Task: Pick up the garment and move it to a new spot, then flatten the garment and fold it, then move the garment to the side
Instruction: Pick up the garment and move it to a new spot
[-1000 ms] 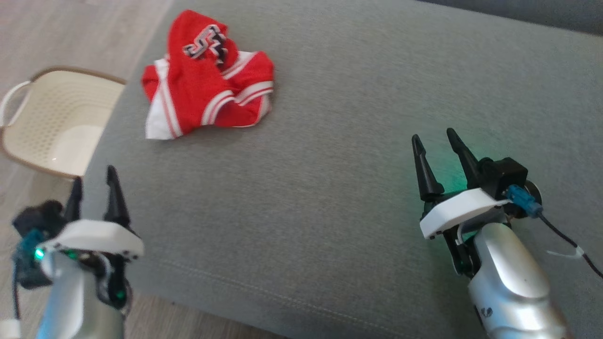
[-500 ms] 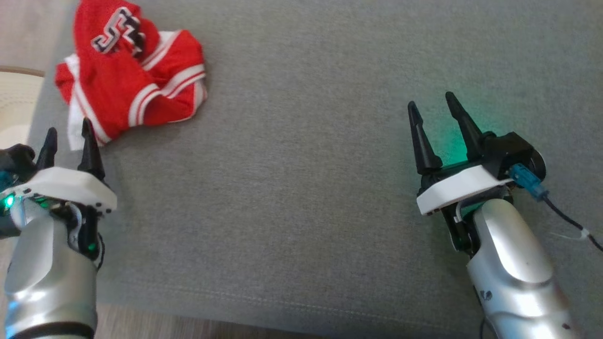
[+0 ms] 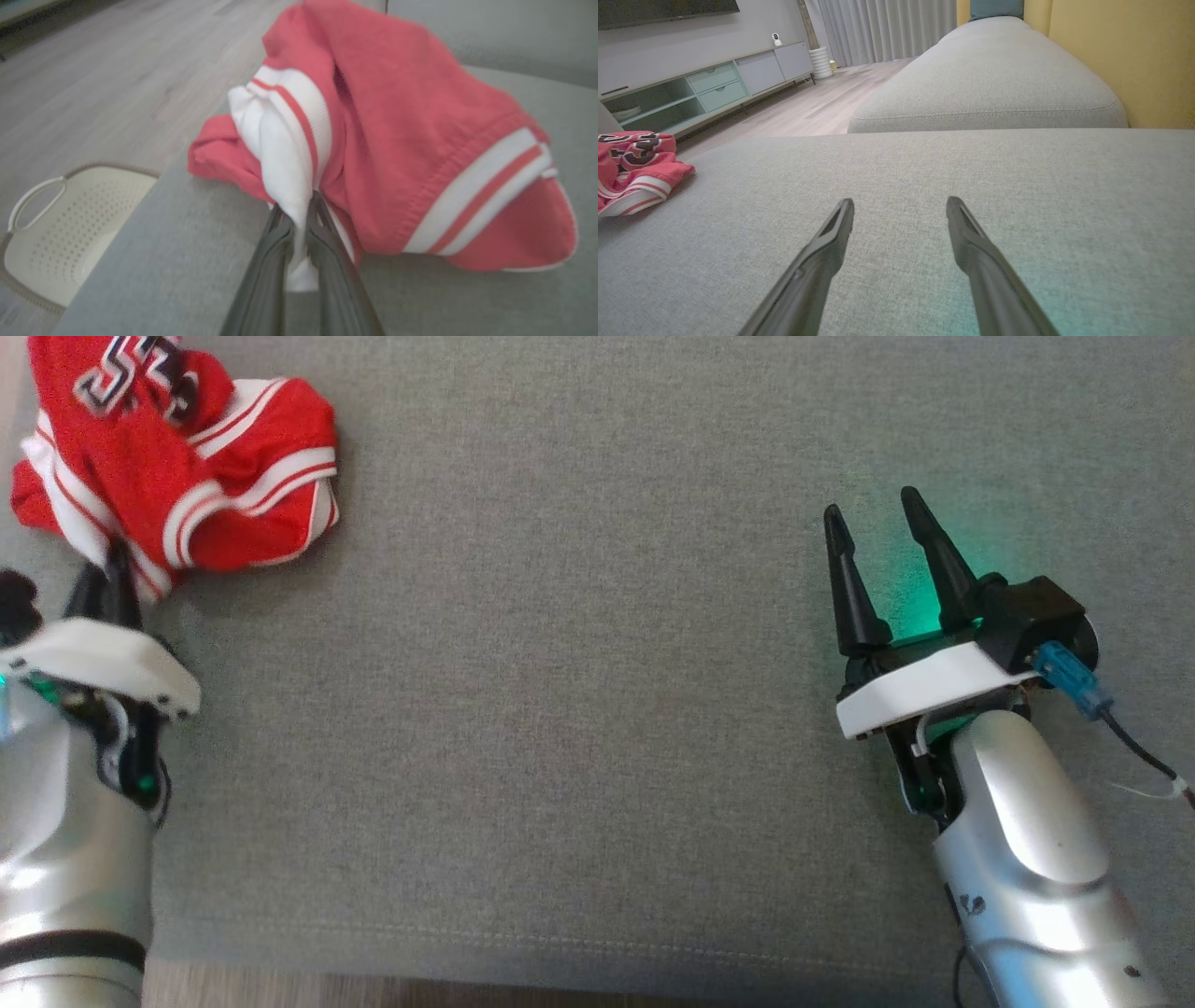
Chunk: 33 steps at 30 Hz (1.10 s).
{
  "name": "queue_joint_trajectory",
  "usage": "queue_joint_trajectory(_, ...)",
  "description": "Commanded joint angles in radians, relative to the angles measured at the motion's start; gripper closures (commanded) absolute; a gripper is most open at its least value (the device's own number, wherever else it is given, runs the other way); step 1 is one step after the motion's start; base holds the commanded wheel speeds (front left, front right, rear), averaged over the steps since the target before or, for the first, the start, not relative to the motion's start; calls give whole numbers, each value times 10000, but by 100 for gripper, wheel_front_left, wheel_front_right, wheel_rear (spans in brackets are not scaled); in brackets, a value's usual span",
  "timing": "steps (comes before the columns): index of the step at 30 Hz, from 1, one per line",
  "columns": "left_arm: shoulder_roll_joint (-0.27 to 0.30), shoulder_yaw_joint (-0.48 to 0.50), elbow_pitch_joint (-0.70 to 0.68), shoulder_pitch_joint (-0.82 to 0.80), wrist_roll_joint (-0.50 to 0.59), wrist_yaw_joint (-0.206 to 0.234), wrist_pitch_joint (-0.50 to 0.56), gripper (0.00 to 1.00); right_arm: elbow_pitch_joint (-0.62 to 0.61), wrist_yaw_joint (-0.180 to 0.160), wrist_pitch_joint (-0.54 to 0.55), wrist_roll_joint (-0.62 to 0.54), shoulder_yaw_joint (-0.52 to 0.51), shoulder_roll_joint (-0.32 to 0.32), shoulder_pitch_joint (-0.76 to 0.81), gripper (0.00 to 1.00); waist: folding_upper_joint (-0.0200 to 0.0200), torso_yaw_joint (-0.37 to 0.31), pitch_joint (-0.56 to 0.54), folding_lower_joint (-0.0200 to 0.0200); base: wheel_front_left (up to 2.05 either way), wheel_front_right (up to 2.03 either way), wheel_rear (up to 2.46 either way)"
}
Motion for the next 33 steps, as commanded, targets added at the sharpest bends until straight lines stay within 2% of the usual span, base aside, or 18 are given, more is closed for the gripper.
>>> queue_joint_trajectory(1, 664, 179, -603, -277, 41, 5, -59, 100, -353, -7, -95, 104, 158, 110, -59, 0, 0, -15, -114, -2, 0, 0, 0)
queue_joint_trajectory(8, 966, -450, -2865, -678, 243, 5, -59, 100, -342, -7, -95, 651, 215, 110, 204, 0, 0, -139, -714, -2, 0, 0, 0)
queue_joint_trajectory(14, 850, -1285, -4277, -1091, 148, 5, -59, 100, -404, -7, -95, 1101, 328, 110, 346, 0, 0, -631, -1089, -2, 0, 0, 0)
queue_joint_trajectory(24, -445, -3138, -5346, -1351, -372, 4, -59, 100, -692, -7, -95, 1595, 435, 110, 386, 0, 0, -2316, -1188, -2, 0, 0, 0)
queue_joint_trajectory(29, -1256, -4211, -5261, -1254, -605, 4, -59, 100, -843, -7, -95, 1762, 496, 110, 400, 0, 0, -3054, -1052, -2, 0, 0, 0)
queue_joint_trajectory(33, -1656, -4854, -4885, -1001, -713, 4, -59, 100, -926, -7, -95, 1868, 567, 110, 401, 0, 0, -3431, -949, -2, 0, 0, 0)
